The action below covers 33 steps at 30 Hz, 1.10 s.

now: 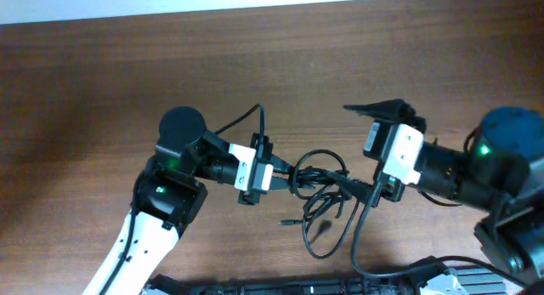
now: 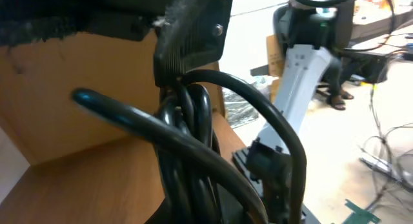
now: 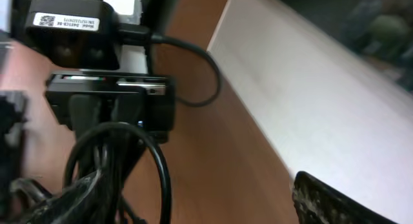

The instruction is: Untangle cables

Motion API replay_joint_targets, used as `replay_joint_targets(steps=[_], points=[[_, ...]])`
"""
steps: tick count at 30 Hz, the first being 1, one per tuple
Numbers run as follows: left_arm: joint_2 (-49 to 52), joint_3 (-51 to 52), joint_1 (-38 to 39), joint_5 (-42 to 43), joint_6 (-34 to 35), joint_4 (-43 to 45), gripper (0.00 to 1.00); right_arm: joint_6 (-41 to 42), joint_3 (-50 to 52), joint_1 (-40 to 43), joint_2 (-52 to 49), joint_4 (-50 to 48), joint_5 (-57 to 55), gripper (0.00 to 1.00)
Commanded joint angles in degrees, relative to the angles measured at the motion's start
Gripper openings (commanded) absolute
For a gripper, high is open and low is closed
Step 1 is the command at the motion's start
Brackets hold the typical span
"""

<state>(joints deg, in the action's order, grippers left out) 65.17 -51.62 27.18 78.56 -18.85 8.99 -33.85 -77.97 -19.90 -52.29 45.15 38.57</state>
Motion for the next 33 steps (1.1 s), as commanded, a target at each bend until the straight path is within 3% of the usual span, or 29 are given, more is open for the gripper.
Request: replay_joint_targets(steps=[1,6,9,12,20,25,29,31,33], points=[[-0.3,-0.2,0.1,6.3,-3.6,0.6,0.00,3.1,-0.2,0.0,-2.2,2.7,3.1,0.88],[-0.3,-0.2,0.1,7.5,-4.0,1.1,0.00,3.0,-0.2,0.0,-2.5,9.7,4.2,0.87],[-0.3,-0.2,0.1,11.6,-4.0,1.6,0.00,3.1,-0.2,0.0,-4.0,11.7,1.6,0.74],[-0.3,-0.2,0.1,11.6,-3.9,0.9,0.00,3.1,-0.2,0.0,-4.7,11.6,0.0,0.69],[-0.3,-0.2,0.1,11.3,-4.0,-0.4,0.00,3.1,-0.2,0.0,-7.0,11.3,-2.6,0.69],[-0.3,-0.2,0.0,2.6,-4.0,0.2,0.00,3.0,-0.2,0.0,-7.0,13.0,4.8,0.69],[-0.3,-0.2,0.0,2.6,-4.0,4.4,0.00,3.0,-0.1,0.0,-7.0,16.0,3.7,0.69],[-0.3,-0.2,0.0,2.7,-3.9,4.5,0.00,3.1,-0.1,0.0,-7.0,16.2,-8.2,0.64],[-0.6,-0.2,0.0,3.2,-3.5,4.5,0.00,9.9,-0.1,0.0,-7.0,15.5,-23.5,0.64]])
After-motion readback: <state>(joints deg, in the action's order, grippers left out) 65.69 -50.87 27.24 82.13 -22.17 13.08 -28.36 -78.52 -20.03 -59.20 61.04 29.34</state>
